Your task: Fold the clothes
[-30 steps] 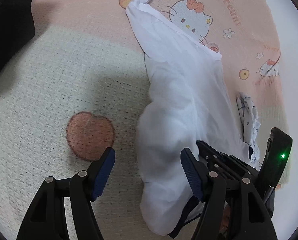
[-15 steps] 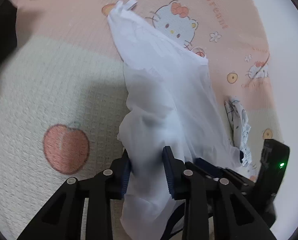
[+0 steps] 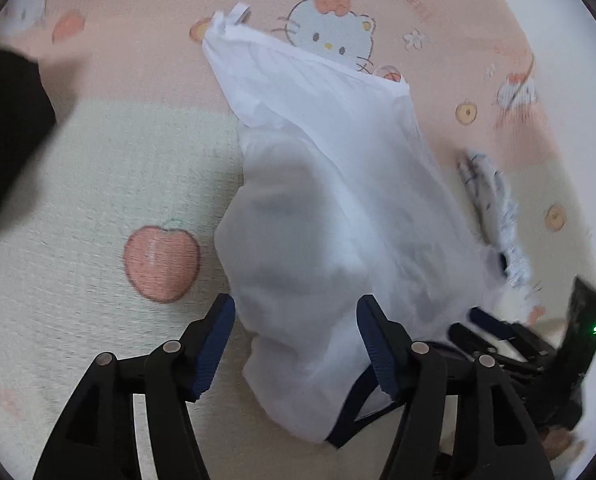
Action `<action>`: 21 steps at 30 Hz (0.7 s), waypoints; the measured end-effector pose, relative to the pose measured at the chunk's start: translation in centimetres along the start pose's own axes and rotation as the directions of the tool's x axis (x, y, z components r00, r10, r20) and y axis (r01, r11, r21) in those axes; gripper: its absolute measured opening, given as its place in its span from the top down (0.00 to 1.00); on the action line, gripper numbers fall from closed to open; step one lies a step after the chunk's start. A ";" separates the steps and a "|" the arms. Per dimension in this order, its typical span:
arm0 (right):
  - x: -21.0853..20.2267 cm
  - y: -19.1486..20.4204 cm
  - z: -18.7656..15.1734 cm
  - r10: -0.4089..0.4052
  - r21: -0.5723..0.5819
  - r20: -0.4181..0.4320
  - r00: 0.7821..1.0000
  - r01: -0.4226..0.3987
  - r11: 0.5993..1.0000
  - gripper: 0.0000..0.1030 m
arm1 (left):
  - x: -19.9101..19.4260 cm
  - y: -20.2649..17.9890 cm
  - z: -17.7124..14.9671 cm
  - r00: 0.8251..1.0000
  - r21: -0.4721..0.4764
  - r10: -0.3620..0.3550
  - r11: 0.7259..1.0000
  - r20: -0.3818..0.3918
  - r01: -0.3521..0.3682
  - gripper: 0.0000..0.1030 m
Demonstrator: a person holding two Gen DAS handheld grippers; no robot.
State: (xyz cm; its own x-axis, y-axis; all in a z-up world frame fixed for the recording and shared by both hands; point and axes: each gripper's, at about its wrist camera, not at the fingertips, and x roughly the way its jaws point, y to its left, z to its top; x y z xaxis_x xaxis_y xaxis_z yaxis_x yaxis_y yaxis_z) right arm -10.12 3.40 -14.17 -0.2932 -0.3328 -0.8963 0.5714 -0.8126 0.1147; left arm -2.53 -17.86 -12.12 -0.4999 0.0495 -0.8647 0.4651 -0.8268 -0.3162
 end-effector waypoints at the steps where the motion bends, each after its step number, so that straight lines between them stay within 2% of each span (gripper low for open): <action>1: -0.1 0.2 -0.3 -0.012 -0.016 -0.001 1.000 0.012 1.000 0.43 | -0.1 -0.9 -0.4 1.000 0.053 0.025 0.998 0.005 -0.025 0.41; 5: -0.2 1.3 -1.0 -0.069 -0.114 0.005 0.998 0.069 0.991 0.43 | -0.3 -3.9 -1.9 0.997 0.208 0.070 0.976 0.014 -0.071 0.41; 10: 1.4 2.7 -2.0 -0.165 -0.269 -0.020 0.986 0.154 0.951 0.43 | 1.0 -6.2 -3.1 0.998 0.288 0.047 0.957 -0.053 -0.030 0.41; 14: 2.1 2.2 -1.2 -0.145 -0.216 -0.027 0.989 0.136 0.967 0.43 | 1.8 -7.3 -4.0 0.994 0.336 0.058 0.942 -0.094 -0.023 0.41; 17: 2.7 1.8 -0.7 -0.129 -0.175 -0.031 0.991 0.122 0.977 0.43 | 2.9 -7.4 -4.1 0.988 0.334 0.060 0.942 -0.143 -0.009 0.41; 21: 3.4 1.3 0.1 -0.108 -0.121 -0.036 0.994 0.103 0.987 0.44 | 3.6 -6.8 -4.2 0.986 0.308 0.068 0.951 -0.150 -0.019 0.41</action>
State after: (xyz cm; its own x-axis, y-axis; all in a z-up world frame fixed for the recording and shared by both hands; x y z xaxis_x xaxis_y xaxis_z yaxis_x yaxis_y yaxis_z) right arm -10.45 1.20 -17.09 -0.3253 -0.2256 -0.9183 0.6265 -0.7789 -0.0306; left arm -4.44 -9.75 -14.69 -0.3523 0.0767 -0.9328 0.2265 -0.9600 -0.1644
